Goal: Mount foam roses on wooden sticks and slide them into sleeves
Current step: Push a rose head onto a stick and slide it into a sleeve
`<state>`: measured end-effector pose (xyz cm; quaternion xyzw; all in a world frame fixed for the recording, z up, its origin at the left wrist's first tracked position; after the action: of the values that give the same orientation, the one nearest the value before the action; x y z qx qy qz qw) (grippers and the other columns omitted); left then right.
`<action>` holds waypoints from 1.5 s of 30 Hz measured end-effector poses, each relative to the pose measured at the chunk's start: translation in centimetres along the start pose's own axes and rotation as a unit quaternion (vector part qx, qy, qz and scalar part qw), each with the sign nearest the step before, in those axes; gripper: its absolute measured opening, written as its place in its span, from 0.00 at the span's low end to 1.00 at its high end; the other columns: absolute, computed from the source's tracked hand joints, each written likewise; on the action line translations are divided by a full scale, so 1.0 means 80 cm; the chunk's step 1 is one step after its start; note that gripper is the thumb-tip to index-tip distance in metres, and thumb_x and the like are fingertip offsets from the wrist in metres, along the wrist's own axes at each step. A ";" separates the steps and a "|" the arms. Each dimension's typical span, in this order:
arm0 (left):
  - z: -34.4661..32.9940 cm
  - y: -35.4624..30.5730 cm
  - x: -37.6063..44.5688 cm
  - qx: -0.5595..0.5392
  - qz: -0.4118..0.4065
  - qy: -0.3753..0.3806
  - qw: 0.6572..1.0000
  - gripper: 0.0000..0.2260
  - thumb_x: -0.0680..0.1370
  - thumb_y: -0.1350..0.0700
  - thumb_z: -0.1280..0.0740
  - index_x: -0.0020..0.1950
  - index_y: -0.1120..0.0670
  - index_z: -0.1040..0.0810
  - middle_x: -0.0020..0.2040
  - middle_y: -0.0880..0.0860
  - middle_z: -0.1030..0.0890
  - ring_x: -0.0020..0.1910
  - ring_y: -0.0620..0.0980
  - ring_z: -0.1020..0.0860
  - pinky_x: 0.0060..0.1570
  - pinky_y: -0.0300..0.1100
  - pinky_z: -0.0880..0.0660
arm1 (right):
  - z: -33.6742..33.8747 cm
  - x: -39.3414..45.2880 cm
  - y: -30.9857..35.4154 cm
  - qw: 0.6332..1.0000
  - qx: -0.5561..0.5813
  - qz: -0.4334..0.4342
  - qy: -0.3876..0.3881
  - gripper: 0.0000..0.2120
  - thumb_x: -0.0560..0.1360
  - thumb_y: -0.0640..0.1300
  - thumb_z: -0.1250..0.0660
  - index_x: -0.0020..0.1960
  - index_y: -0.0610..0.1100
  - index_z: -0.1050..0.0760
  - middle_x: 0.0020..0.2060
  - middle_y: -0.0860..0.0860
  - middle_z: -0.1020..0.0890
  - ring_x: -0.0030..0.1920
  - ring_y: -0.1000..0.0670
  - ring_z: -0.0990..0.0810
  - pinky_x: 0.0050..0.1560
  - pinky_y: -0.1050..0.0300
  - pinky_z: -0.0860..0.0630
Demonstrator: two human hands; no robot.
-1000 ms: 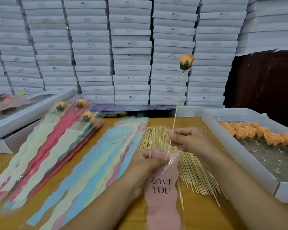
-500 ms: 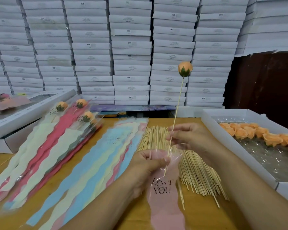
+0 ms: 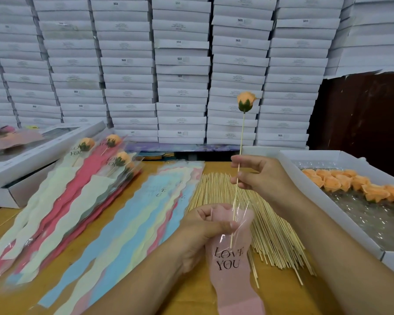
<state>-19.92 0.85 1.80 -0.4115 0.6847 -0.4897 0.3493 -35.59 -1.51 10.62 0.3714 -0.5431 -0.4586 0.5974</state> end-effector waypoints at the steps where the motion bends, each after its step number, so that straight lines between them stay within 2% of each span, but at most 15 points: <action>1: 0.000 -0.001 -0.001 0.007 0.001 0.003 1.000 0.20 0.63 0.63 0.18 0.52 0.52 0.14 0.54 0.62 0.15 0.50 0.61 0.16 0.54 0.57 0.19 | 0.000 0.000 0.000 1.000 0.001 0.003 0.000 0.18 0.77 0.27 0.36 0.54 0.50 0.20 0.53 0.51 0.17 0.40 0.52 0.14 0.38 0.66 0.22; 5: 0.001 0.000 -0.002 0.019 -0.002 0.007 1.000 0.17 0.66 0.62 0.21 0.54 0.54 0.14 0.53 0.63 0.15 0.49 0.60 0.16 0.54 0.54 0.19 | -0.002 0.000 0.000 1.000 0.009 0.007 0.006 0.17 0.76 0.28 0.34 0.53 0.50 0.19 0.52 0.51 0.16 0.41 0.52 0.14 0.40 0.64 0.21; 8: 0.001 0.001 -0.002 0.010 -0.012 -0.007 1.000 0.09 0.67 0.60 0.22 0.46 0.53 0.13 0.47 0.61 0.14 0.42 0.55 0.16 0.47 0.49 0.18 | -0.001 -0.002 -0.002 1.000 0.020 0.010 0.011 0.17 0.75 0.28 0.32 0.51 0.49 0.19 0.51 0.50 0.15 0.41 0.52 0.14 0.42 0.64 0.20; 12: 0.001 0.002 -0.001 0.008 -0.006 -0.026 1.000 0.12 0.70 0.54 0.23 0.50 0.59 0.15 0.52 0.66 0.16 0.47 0.61 0.20 0.58 0.62 0.23 | 0.000 -0.001 -0.005 1.000 0.020 0.012 0.011 0.16 0.74 0.29 0.31 0.51 0.49 0.18 0.50 0.51 0.14 0.42 0.50 0.13 0.41 0.64 0.20; 14: 0.003 0.003 0.000 0.002 -0.002 -0.038 0.999 0.13 0.73 0.54 0.24 0.51 0.61 0.16 0.51 0.67 0.17 0.47 0.62 0.20 0.58 0.62 0.24 | 0.001 -0.001 -0.007 1.000 0.019 0.013 0.010 0.17 0.74 0.29 0.31 0.51 0.50 0.18 0.50 0.51 0.14 0.42 0.50 0.13 0.41 0.64 0.21; 18: 0.001 0.003 0.000 -0.026 -0.003 -0.027 0.999 0.05 0.74 0.55 0.25 0.47 0.55 0.13 0.46 0.62 0.16 0.42 0.57 0.18 0.55 0.58 0.24 | 0.002 0.000 -0.007 1.000 0.021 0.017 0.009 0.17 0.74 0.29 0.31 0.51 0.50 0.18 0.50 0.51 0.14 0.41 0.50 0.13 0.39 0.65 0.22; 22: -0.004 0.003 -0.001 -0.002 -0.017 0.020 1.000 0.12 0.70 0.59 0.22 0.52 0.58 0.15 0.46 0.61 0.16 0.40 0.55 0.18 0.42 0.47 0.20 | 0.003 -0.001 -0.007 1.000 0.021 0.016 0.010 0.17 0.74 0.29 0.31 0.51 0.50 0.18 0.49 0.51 0.14 0.41 0.50 0.13 0.40 0.65 0.21; 24: -0.005 0.004 -0.002 -0.007 -0.014 0.016 1.000 0.13 0.70 0.62 0.23 0.54 0.60 0.15 0.48 0.64 0.17 0.41 0.57 0.18 0.39 0.45 0.20 | 0.003 -0.001 -0.007 1.000 0.020 0.015 0.012 0.17 0.74 0.29 0.31 0.51 0.50 0.18 0.49 0.51 0.13 0.42 0.50 0.13 0.41 0.64 0.21; 27: -0.004 0.004 -0.003 -0.014 -0.012 0.015 1.000 0.09 0.74 0.64 0.26 0.53 0.64 0.17 0.48 0.66 0.19 0.44 0.59 0.20 0.45 0.49 0.20 | 0.004 -0.003 -0.007 1.000 0.016 0.014 0.017 0.16 0.74 0.30 0.30 0.50 0.50 0.17 0.49 0.51 0.13 0.43 0.50 0.13 0.41 0.64 0.21; 30: -0.004 -0.001 -0.004 -0.014 -0.012 0.001 1.000 0.04 0.76 0.64 0.28 0.49 0.63 0.17 0.45 0.66 0.20 0.41 0.59 0.21 0.46 0.51 0.21 | 0.004 -0.005 -0.007 1.000 0.014 0.012 0.019 0.15 0.73 0.30 0.29 0.49 0.49 0.17 0.48 0.51 0.13 0.43 0.50 0.13 0.41 0.64 0.21; 33: -0.005 -0.004 -0.003 -0.040 -0.003 -0.028 0.999 0.14 0.76 0.64 0.28 0.59 0.70 0.22 0.51 0.70 0.24 0.48 0.65 0.27 0.61 0.67 0.29 | -0.001 -0.008 -0.008 0.999 0.006 0.016 0.031 0.15 0.72 0.29 0.28 0.49 0.48 0.17 0.47 0.52 0.13 0.41 0.51 0.13 0.40 0.65 0.21; 34: -0.005 -0.005 -0.004 -0.046 -0.001 -0.030 0.998 0.17 0.76 0.64 0.28 0.61 0.72 0.24 0.51 0.70 0.24 0.49 0.65 0.26 0.63 0.68 0.31 | -0.003 -0.009 -0.010 0.999 0.001 0.014 0.040 0.15 0.73 0.29 0.29 0.50 0.48 0.17 0.46 0.52 0.13 0.41 0.52 0.14 0.39 0.65 0.22; 38: -0.007 -0.006 -0.007 -0.047 0.006 -0.018 0.999 0.17 0.75 0.63 0.28 0.60 0.72 0.24 0.50 0.69 0.22 0.43 0.60 0.21 0.55 0.57 0.23 | -0.011 -0.010 -0.013 0.998 -0.015 -0.003 0.065 0.15 0.74 0.30 0.31 0.52 0.48 0.17 0.48 0.53 0.13 0.44 0.52 0.13 0.39 0.66 0.22; 42: -0.007 -0.003 -0.006 -0.065 0.013 -0.013 0.998 0.18 0.77 0.63 0.29 0.61 0.74 0.26 0.56 0.75 0.23 0.51 0.65 0.23 0.64 0.66 0.29 | -0.005 -0.002 -0.007 0.999 0.003 -0.013 0.037 0.13 0.74 0.34 0.30 0.51 0.50 0.16 0.52 0.54 0.14 0.51 0.53 0.15 0.45 0.61 0.18; 45: -0.009 0.001 -0.006 -0.051 0.018 -0.004 0.999 0.19 0.75 0.62 0.28 0.61 0.72 0.25 0.53 0.70 0.20 0.48 0.61 0.21 0.59 0.59 0.25 | 0.002 0.006 -0.003 0.999 0.040 -0.026 0.007 0.10 0.76 0.35 0.32 0.53 0.46 0.17 0.53 0.51 0.15 0.53 0.50 0.15 0.47 0.56 0.18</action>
<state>-20.38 1.61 1.97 -0.4187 0.7146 -0.4462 0.3392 -35.76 -2.03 10.52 0.4120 -0.5468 -0.4498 0.5736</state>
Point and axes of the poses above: each hand's wrist, its own x-axis towards the middle knuckle, its own z-axis out of the back of the hand, y = z × x, the point moved 4 cm from there along x, towards the middle knuckle
